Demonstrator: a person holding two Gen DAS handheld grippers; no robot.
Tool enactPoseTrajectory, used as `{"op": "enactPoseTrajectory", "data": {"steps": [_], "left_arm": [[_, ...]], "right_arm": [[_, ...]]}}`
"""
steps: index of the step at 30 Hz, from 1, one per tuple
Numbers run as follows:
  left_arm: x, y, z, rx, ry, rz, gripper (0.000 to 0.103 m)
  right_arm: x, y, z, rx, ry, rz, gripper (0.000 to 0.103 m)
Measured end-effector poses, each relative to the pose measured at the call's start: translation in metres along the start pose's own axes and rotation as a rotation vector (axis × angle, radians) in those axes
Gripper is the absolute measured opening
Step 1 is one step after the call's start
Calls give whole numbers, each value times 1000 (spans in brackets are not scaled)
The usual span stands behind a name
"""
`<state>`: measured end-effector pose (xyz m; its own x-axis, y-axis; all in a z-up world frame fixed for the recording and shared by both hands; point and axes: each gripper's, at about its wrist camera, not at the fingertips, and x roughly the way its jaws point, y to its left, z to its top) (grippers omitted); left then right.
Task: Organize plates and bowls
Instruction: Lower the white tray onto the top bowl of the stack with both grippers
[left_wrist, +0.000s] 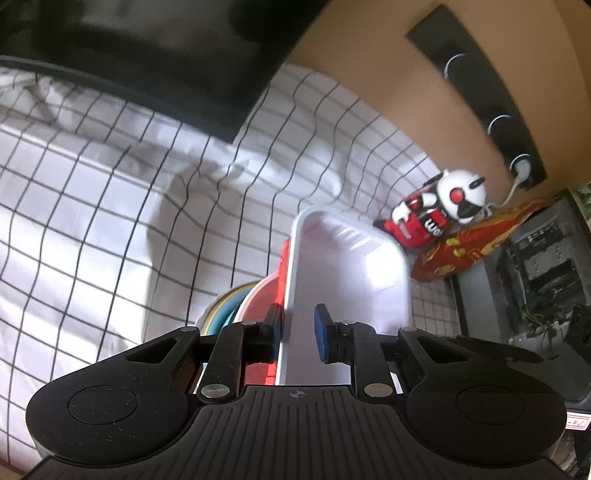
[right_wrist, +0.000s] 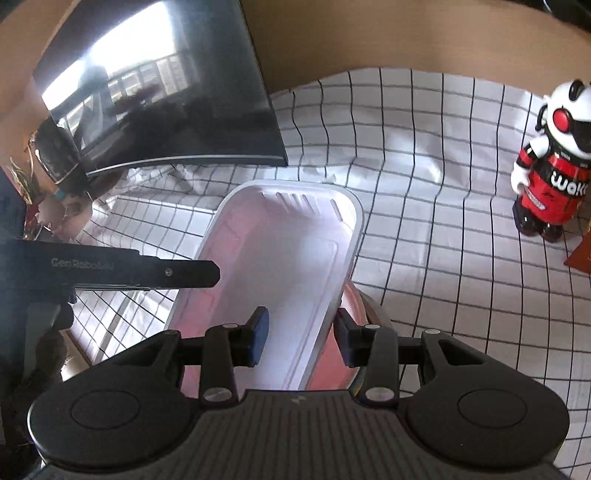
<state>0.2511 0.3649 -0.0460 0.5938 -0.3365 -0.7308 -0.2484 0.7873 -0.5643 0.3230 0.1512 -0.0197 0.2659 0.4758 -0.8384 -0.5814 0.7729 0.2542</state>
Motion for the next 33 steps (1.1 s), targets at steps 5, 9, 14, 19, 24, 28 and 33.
{"op": "enactPoseTrajectory", "data": {"steps": [5,9,14,19,24,28,33], "left_arm": [[-5,-1,1,10,-20,11,22],[-3,1,-3,-13,-9,12,22],[-3,-1,-9,-8,-5,49,22],[-8,-10,-14,47,-19,74,22],[-9,-12,-16,65,-14,75,22],[-6,-5,-13,27,12,38,22],[-9,-3,-7,21,-3,34,22]], "right_arm": [[-5,-5,-1,2,-8,-1,40],[2,-5,0,12,18,31,40],[4,-1,-1,-13,21,45,40],[5,-1,0,-10,17,42,40],[6,-2,1,-7,18,38,40],[8,-3,1,8,20,30,40],[3,2,-1,5,3,36,40]]}}
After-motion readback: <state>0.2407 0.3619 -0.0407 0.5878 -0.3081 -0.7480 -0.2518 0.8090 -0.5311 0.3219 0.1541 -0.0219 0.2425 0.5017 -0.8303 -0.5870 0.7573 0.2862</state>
